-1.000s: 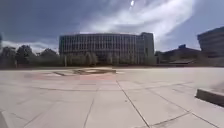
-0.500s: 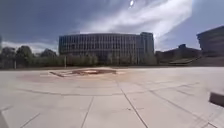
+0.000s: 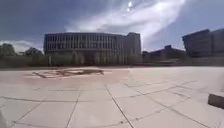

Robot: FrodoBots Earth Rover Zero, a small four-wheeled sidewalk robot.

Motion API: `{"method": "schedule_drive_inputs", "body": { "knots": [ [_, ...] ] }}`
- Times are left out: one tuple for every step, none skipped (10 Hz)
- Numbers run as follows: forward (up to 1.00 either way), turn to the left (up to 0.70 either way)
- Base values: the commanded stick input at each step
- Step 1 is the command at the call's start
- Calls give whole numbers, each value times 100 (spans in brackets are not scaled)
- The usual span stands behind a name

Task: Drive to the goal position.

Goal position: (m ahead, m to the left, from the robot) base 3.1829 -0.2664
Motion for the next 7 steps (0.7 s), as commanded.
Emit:
{"method": "schedule_drive_inputs", "body": {
  "knots": [
    [70, 0],
    [70, 0],
    [70, 0],
    [70, 0],
    [70, 0],
    [70, 0],
    [70, 0]
  ]
}}
